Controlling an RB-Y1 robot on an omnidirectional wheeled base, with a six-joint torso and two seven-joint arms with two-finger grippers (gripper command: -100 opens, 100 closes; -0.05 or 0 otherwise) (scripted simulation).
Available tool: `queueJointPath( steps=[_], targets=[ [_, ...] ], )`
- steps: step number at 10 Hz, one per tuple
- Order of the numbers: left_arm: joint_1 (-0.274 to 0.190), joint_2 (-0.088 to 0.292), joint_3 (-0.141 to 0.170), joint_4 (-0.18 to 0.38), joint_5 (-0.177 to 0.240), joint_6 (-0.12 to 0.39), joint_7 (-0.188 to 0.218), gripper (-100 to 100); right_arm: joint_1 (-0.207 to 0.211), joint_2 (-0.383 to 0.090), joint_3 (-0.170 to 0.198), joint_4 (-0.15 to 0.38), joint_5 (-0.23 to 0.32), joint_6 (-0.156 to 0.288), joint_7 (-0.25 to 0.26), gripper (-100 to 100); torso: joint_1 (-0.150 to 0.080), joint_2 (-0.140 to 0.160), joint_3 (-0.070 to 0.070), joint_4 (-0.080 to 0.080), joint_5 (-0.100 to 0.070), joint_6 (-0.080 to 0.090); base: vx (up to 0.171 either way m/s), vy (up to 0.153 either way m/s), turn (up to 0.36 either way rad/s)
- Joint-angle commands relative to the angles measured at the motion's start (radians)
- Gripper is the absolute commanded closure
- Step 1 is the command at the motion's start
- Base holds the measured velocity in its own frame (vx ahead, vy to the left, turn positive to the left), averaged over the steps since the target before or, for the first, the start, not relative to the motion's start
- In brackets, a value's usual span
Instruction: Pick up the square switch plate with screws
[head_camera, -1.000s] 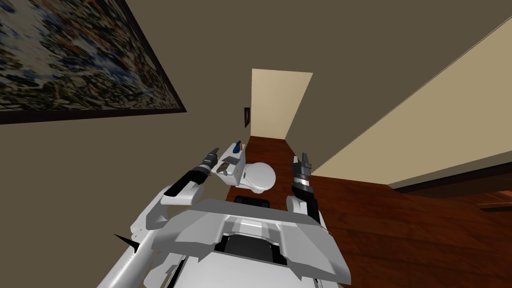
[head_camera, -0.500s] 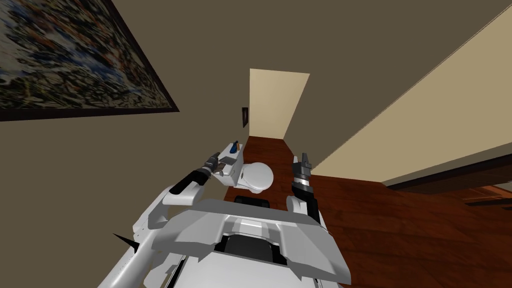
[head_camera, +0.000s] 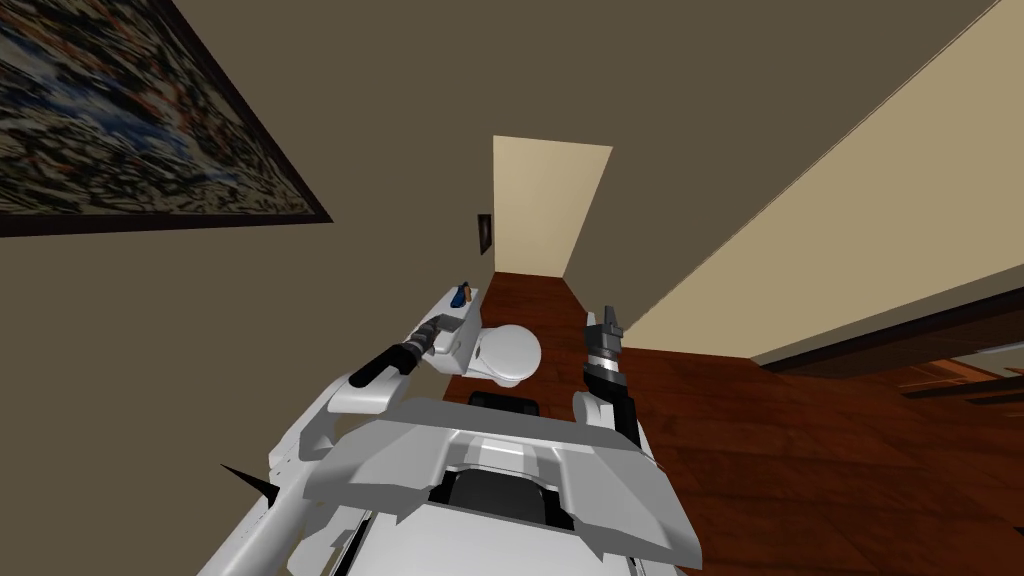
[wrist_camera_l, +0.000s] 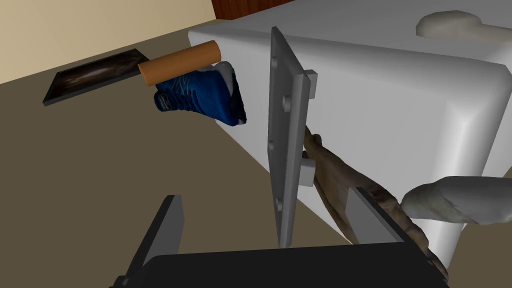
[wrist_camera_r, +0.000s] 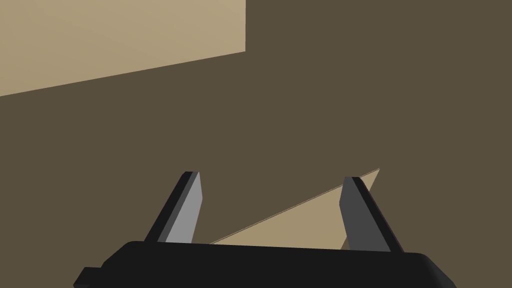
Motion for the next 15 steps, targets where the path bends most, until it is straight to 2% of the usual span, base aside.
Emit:
queueJointPath(
  steps=[1, 2, 3, 4, 5, 6, 7, 11, 12, 13, 14, 15],
  targets=[
    [0.001, -0.001, -0.003, 0.013, -0.005, 0.028, 0.002, -100, 0.000, 0.000, 0.000, 0.000, 0.000, 0.000, 0.000, 0, 0.000, 0.000, 0.000, 0.000, 0.000, 0.000, 0.015, -0.045, -0.027],
    [0.004, 0.002, 0.000, 0.003, 0.000, 0.019, 0.002, -100, 0.000, 0.000, 0.000, 0.000, 0.000, 0.000, 0.000, 0, 0.001, 0.000, 0.000, 0.000, 0.000, 0.000, 0.008, -0.018, -0.002],
    [0.005, 0.002, 0.000, 0.003, 0.000, 0.023, 0.002, 0, 0.000, 0.000, 0.000, 0.000, 0.000, 0.000, 0.000, 0, 0.003, 0.000, 0.000, 0.000, 0.001, 0.000, 0.000, 0.000, 0.000],
    [-0.009, -0.001, 0.000, 0.031, -0.003, 0.009, 0.002, -100, 0.000, 0.000, 0.000, 0.000, 0.000, 0.000, 0.000, 0, 0.004, 0.001, 0.000, 0.000, 0.001, 0.000, 0.038, 0.004, -0.023],
    [-0.018, -0.003, 0.001, 0.049, -0.005, 0.000, 0.001, -100, 0.000, 0.000, 0.000, 0.000, 0.000, 0.000, 0.000, 0, 0.005, -0.001, -0.001, 0.000, 0.001, 0.000, 0.082, 0.023, -0.029],
    [-0.012, -0.002, 0.000, 0.037, -0.004, 0.007, 0.001, -100, 0.000, 0.000, 0.000, 0.000, 0.000, 0.000, 0.000, 0, 0.006, -0.004, -0.002, -0.001, 0.001, 0.000, 0.040, 0.014, -0.007],
    [-0.013, -0.001, 0.000, 0.039, -0.004, 0.005, 0.001, 100, 0.000, 0.000, 0.000, 0.000, 0.000, 0.000, 0.000, 0, 0.005, -0.002, -0.001, -0.001, 0.001, 0.000, 0.006, 0.002, 0.001],
    [-0.013, -0.001, 0.000, 0.039, -0.004, 0.005, 0.001, 100, 0.000, 0.000, 0.000, 0.000, 0.000, 0.000, 0.000, 0, 0.004, 0.001, 0.000, 0.000, 0.001, 0.000, 0.000, 0.000, 0.000],
    [-0.013, -0.001, 0.000, 0.039, -0.004, 0.005, 0.001, 0, 0.000, 0.000, 0.000, 0.000, 0.000, 0.000, 0.000, 0, 0.004, 0.001, 0.001, 0.000, 0.001, 0.000, 0.000, 0.000, 0.000],
    [0.002, 0.001, 0.000, 0.008, -0.001, 0.020, 0.002, 100, 0.000, 0.000, 0.000, 0.000, 0.000, 0.000, 0.000, 0, 0.004, 0.001, 0.001, 0.000, 0.001, 0.000, -0.057, -0.013, 0.024],
    [-0.007, 0.002, 0.001, 0.022, -0.001, 0.014, 0.002, 100, 0.000, 0.000, 0.000, 0.000, 0.000, 0.000, 0.000, 0, 0.003, 0.005, 0.003, 0.001, 0.001, -0.001, -0.036, -0.009, 0.008],
    [-0.006, 0.002, 0.001, 0.019, -0.001, 0.017, 0.002, 0, 0.000, 0.000, 0.000, 0.000, 0.000, 0.000, 0.000, 0, 0.003, 0.004, 0.003, 0.001, 0.001, 0.000, 0.000, 0.000, 0.000]
  ],
)
